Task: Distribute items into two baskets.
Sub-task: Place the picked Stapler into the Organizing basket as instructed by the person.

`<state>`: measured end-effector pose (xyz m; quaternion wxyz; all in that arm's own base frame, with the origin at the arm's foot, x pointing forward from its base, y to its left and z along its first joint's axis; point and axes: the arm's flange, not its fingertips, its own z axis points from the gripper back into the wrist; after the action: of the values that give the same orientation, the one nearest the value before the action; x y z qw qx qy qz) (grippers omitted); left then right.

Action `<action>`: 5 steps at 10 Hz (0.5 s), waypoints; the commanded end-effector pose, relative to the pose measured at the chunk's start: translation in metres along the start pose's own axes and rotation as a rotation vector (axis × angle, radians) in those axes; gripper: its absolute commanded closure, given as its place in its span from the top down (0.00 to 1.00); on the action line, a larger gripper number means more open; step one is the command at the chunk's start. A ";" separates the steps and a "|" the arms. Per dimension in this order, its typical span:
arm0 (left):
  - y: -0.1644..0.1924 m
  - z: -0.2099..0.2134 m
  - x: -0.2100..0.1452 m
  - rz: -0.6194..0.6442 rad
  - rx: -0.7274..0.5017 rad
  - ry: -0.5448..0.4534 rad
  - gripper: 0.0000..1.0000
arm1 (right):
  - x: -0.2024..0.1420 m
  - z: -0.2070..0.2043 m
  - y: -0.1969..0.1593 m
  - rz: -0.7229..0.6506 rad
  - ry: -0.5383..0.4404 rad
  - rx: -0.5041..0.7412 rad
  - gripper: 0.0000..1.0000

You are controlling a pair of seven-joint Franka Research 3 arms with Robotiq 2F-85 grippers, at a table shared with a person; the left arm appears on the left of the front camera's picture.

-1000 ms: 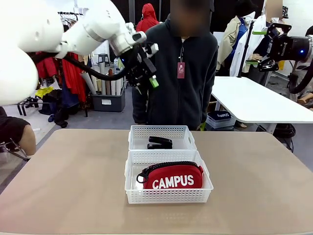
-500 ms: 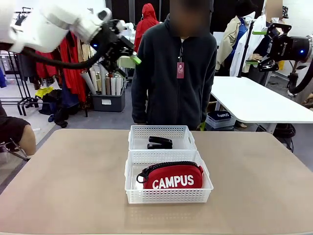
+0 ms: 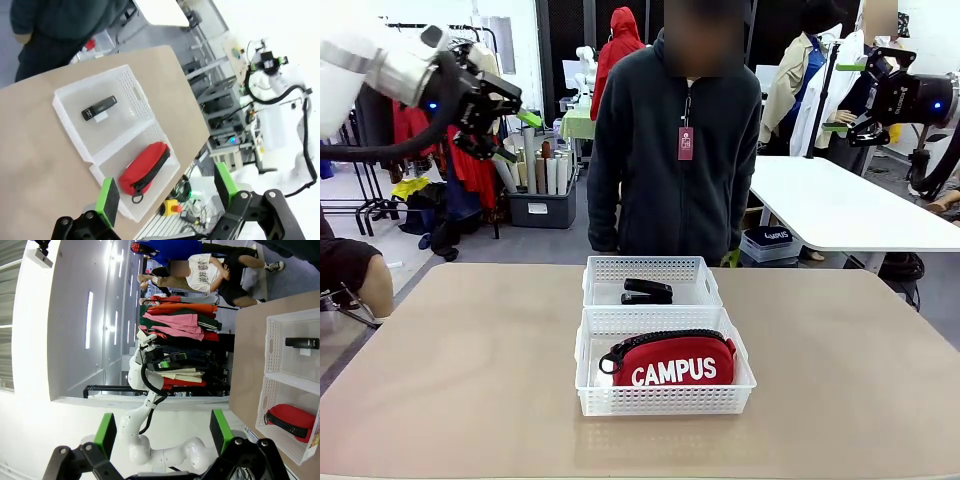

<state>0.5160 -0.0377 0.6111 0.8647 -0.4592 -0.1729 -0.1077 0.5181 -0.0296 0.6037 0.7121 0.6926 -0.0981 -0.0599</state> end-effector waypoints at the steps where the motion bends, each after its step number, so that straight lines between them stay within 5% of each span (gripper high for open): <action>1: 0.023 0.007 -0.003 0.027 -0.139 -0.067 1.00 | -0.001 -0.002 0.002 0.003 0.003 0.001 1.00; 5: 0.060 0.031 0.000 0.041 -0.347 -0.100 1.00 | -0.001 -0.002 0.002 0.003 0.003 0.001 1.00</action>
<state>0.5270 0.0158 0.5839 0.7844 -0.5856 -0.1877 -0.0810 0.5181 -0.0296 0.6037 0.7121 0.6926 -0.0981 -0.0599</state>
